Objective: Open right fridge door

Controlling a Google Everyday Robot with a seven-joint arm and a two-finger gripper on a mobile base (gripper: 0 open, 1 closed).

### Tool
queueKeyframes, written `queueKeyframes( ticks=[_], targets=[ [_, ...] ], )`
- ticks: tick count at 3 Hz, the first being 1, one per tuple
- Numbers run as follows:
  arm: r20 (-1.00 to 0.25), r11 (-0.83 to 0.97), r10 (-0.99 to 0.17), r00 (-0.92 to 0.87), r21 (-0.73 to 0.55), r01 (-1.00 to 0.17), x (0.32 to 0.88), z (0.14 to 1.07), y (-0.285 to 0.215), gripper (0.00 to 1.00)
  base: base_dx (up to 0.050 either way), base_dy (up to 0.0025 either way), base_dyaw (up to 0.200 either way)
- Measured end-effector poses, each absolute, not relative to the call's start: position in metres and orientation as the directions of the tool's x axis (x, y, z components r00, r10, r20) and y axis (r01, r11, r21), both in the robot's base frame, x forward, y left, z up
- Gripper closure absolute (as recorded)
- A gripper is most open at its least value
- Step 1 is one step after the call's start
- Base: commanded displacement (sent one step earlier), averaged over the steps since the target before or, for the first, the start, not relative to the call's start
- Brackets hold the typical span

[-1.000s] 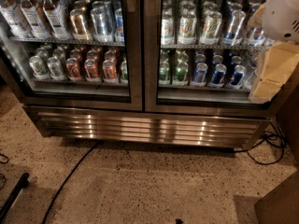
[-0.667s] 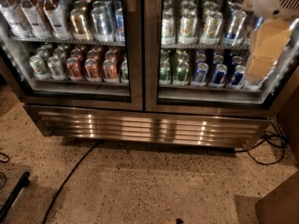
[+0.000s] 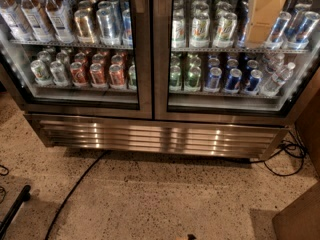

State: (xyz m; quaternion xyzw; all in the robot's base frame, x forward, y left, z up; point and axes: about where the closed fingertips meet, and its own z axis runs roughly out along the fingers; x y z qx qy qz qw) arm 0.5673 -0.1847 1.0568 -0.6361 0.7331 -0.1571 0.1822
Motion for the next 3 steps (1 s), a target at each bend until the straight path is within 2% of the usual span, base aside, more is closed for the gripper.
queueKeyframes(
  ticks=[1, 2, 3],
  targets=[
    [-0.082, 0.142, -0.990, -0.117, -0.472, -0.870, 0.572, 1.058, -0.183, 0.00, 0.000, 0.00000, 0.000],
    [-0.184, 0.168, -0.979, -0.088, -0.480, -0.861, 0.589, 1.056, -0.205, 0.00, 0.000, 0.00000, 0.000],
    [-0.360, 0.212, -0.932, -0.044, -0.443, -0.871, 0.593, 1.051, -0.221, 0.00, 0.000, 0.00000, 0.000]
  ],
)
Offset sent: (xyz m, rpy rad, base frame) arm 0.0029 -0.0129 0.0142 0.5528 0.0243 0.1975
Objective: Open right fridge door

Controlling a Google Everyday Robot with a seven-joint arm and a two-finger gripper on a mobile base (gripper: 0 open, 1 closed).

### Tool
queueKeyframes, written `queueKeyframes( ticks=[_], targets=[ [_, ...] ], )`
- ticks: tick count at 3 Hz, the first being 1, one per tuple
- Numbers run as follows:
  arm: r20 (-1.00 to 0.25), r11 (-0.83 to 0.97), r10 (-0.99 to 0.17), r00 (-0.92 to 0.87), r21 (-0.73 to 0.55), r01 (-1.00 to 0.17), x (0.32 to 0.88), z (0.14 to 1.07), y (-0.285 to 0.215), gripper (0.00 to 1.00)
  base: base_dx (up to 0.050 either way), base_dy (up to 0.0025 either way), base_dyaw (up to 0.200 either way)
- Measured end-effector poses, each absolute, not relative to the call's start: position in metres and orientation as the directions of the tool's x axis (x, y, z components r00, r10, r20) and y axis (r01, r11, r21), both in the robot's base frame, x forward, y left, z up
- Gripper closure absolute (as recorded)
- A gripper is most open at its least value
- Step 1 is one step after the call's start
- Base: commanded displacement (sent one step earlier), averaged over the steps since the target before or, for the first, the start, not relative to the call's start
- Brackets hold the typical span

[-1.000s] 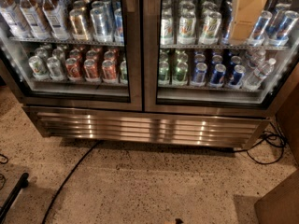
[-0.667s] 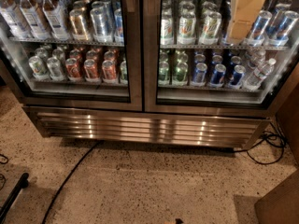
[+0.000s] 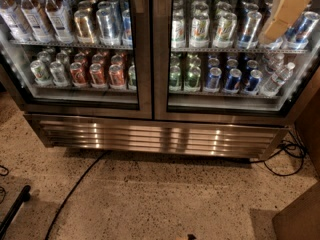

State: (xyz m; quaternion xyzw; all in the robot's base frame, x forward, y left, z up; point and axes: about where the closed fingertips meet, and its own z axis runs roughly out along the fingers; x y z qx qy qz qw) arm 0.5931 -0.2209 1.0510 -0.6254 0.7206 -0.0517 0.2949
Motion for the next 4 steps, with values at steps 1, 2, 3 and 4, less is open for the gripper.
queueKeyframes(
  ticks=[1, 2, 3, 4],
  targets=[
    [-0.539, 0.228, -0.842, 0.019, -0.386, -0.894, 0.592, 1.049, -0.215, 0.00, 0.000, 0.00000, 0.000],
    [-0.701, 0.225, -0.709, 0.081, -0.333, -0.916, 0.590, 1.057, -0.196, 0.00, 0.000, 0.00000, 0.000],
    [-0.702, 0.226, -0.707, 0.081, -0.333, -0.915, 0.591, 1.056, -0.196, 0.00, 0.000, 0.00000, 0.000],
    [-0.702, 0.230, -0.707, 0.084, -0.341, -0.912, 0.605, 1.063, -0.191, 0.00, 0.000, 0.00000, 0.000]
  ],
)
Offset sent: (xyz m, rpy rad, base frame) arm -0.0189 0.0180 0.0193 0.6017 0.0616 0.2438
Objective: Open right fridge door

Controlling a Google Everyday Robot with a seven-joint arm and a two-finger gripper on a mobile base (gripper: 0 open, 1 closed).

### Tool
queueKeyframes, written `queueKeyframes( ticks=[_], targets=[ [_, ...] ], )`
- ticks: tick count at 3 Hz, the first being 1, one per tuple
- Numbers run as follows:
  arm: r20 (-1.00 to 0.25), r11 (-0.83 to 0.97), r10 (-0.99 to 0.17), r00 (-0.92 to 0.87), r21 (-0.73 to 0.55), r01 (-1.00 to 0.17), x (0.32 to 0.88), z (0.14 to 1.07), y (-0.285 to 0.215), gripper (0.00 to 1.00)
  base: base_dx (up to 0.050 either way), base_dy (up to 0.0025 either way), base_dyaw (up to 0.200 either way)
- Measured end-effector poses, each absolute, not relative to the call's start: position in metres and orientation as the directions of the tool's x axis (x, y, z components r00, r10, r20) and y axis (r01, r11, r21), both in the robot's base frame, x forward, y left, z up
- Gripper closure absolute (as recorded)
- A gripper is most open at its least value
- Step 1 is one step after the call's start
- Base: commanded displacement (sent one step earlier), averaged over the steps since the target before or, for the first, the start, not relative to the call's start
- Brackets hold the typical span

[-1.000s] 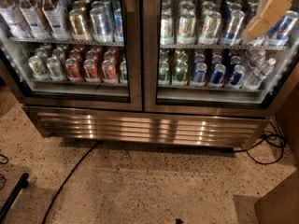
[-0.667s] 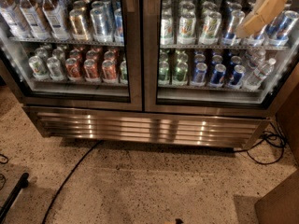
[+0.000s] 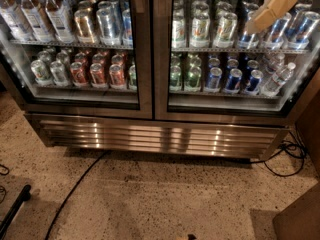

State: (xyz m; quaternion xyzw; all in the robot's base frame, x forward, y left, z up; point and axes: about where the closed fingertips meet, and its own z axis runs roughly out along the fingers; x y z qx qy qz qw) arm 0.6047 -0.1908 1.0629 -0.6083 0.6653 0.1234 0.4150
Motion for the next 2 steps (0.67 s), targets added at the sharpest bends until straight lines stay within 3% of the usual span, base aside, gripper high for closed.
queueKeyframes(
  ticks=[2],
  targets=[
    [-0.654, 0.230, -0.753, 0.072, -0.364, -0.903, 0.649, 1.084, -0.154, 0.00, 0.000, 0.00000, 0.000]
  ],
)
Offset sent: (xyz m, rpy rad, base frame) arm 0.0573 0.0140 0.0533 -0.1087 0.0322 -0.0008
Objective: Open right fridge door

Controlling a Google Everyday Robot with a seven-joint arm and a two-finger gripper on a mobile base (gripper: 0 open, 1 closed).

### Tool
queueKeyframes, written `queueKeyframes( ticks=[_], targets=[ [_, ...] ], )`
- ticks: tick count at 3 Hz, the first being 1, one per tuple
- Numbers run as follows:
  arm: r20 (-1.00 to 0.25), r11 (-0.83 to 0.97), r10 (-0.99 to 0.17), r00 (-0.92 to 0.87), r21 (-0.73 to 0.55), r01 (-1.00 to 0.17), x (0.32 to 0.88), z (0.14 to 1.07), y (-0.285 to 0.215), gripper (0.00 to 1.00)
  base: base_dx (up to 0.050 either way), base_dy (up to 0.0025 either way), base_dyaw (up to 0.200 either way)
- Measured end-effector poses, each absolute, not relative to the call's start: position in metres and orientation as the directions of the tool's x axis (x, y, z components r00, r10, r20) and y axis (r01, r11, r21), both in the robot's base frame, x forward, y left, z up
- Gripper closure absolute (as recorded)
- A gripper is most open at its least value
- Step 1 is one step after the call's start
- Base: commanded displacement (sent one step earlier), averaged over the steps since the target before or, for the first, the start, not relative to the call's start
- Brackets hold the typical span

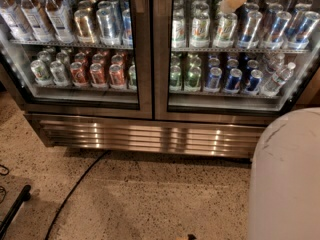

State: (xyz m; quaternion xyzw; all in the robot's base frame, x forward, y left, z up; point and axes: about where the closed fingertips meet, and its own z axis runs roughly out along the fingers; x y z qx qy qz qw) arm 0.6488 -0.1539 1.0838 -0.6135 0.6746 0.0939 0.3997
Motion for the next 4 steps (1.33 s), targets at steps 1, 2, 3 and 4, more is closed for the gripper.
queueKeyframes(
  ticks=[1, 2, 3, 4],
  targets=[
    [-0.665, 0.246, -0.742, 0.080, -0.382, -0.891, 0.657, 1.088, -0.151, 0.00, 0.000, 0.00000, 0.000],
    [-0.688, 0.229, -0.717, 0.114, -0.388, -0.893, 0.661, 1.089, -0.141, 0.00, 0.000, 0.00000, 0.000],
    [-0.730, 0.128, -0.646, 0.224, -0.393, -0.910, 0.650, 1.090, -0.117, 0.00, 0.000, 0.00000, 0.000],
    [-0.773, 0.064, -0.547, 0.321, -0.421, -0.905, 0.643, 1.102, -0.092, 0.00, 0.000, 0.00000, 0.000]
  ],
)
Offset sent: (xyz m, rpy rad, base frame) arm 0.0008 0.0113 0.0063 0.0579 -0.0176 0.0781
